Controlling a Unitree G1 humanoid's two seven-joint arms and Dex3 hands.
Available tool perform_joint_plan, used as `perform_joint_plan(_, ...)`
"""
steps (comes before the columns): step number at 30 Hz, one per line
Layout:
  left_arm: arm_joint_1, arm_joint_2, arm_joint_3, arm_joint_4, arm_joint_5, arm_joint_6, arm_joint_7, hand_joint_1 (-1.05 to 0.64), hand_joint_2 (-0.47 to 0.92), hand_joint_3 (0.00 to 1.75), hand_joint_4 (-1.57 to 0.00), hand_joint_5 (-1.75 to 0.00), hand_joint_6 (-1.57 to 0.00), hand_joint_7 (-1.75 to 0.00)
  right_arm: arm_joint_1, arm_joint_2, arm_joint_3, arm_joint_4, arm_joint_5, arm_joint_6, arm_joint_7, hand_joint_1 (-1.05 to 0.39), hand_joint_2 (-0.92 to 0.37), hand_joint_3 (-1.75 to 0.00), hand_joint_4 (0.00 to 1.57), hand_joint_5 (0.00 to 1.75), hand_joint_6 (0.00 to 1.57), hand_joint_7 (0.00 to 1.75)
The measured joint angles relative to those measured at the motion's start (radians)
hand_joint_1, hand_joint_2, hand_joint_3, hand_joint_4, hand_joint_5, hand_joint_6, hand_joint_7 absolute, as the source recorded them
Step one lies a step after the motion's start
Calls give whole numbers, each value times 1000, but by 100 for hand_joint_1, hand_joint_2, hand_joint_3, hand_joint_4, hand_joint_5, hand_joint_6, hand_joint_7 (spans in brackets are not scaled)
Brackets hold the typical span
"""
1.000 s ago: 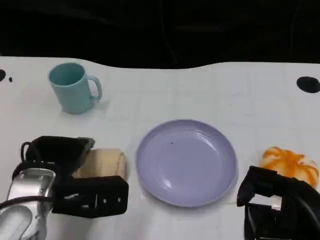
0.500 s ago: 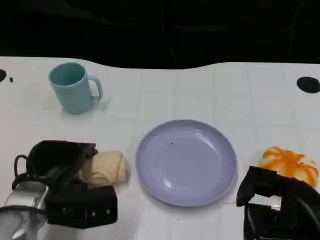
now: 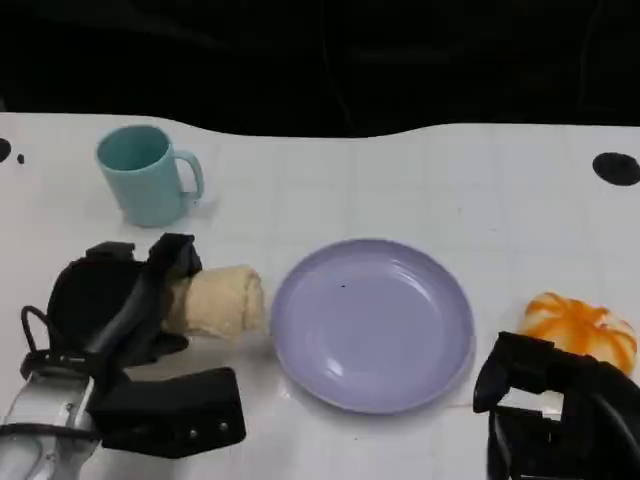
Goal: Grasp the towel on the left side of the plate with the left hand and place it into the plate.
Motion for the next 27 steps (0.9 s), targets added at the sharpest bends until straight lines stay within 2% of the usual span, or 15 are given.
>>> perform_joint_plan(4, 25, -26, 6, -95, -2, 15, -3, -23, 68, 78, -80, -175, -59, -175, 0, 0, 0, 0, 1, 1, 1, 1, -55, -141, 80, 175, 59, 175)
perform_joint_plan(12, 14, -105, -12, -266, -25, 64, -150, -28, 65, 75, -83, -175, -61, -175, 0, 0, 1, 1, 0, 2, -1, 1, -55, -141, 81, 175, 60, 175)
perform_joint_plan(20, -53, -188, -84, -300, -12, 111, -286, -26, 64, 74, -80, -175, -60, -175, 0, 0, 2, 1, 0, 3, -3, 0, -55, -140, 79, 175, 59, 175)
perform_joint_plan(27, -82, -250, -129, -257, -4, 119, -306, -24, 62, 78, -80, -175, -61, -172, 1, 0, 7, 1, -4, 3, -2, -2, -54, -140, 80, 175, 59, 175)
